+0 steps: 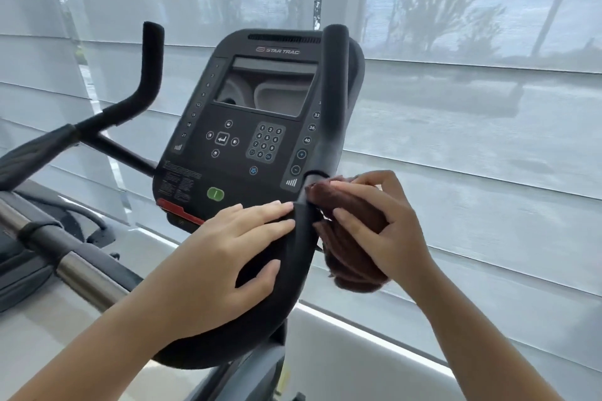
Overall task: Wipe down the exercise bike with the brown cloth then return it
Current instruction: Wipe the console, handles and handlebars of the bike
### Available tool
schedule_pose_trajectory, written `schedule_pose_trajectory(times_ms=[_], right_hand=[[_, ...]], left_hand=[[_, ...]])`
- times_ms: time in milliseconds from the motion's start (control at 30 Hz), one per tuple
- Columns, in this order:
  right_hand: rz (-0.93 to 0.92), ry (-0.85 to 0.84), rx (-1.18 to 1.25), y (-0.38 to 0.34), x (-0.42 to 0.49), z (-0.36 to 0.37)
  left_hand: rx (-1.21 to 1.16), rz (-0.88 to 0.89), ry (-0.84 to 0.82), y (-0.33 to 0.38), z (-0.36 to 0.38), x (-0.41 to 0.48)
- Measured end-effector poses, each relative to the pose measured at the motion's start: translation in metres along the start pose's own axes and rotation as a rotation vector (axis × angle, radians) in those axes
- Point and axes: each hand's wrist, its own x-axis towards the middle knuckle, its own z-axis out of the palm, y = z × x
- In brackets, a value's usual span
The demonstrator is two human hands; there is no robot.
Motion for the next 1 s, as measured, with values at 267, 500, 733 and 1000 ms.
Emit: schedule_pose_trajectory(times_ms=[267, 500, 733, 1000], right_hand=[[0.075, 0.269, 0.036, 0.041, 0.088, 0.023], [-0.072, 0.129, 0.154, 0.029, 0.013, 0.024], [-0.015, 0.209, 0.073, 0.053, 0.094, 0.003], [0.018, 0.215, 0.221, 0.044, 0.031, 0.031]], left_hand=[[0.021, -0.053, -0.054, 0.002, 0.0, 0.009], [0.093, -0.056, -0.082, 0.007, 0.003, 0.014], [0.149, -0.065, -0.083, 0.012, 0.002, 0.014], [0.168, -0.055, -0.076, 0.012, 0.003, 0.016]])
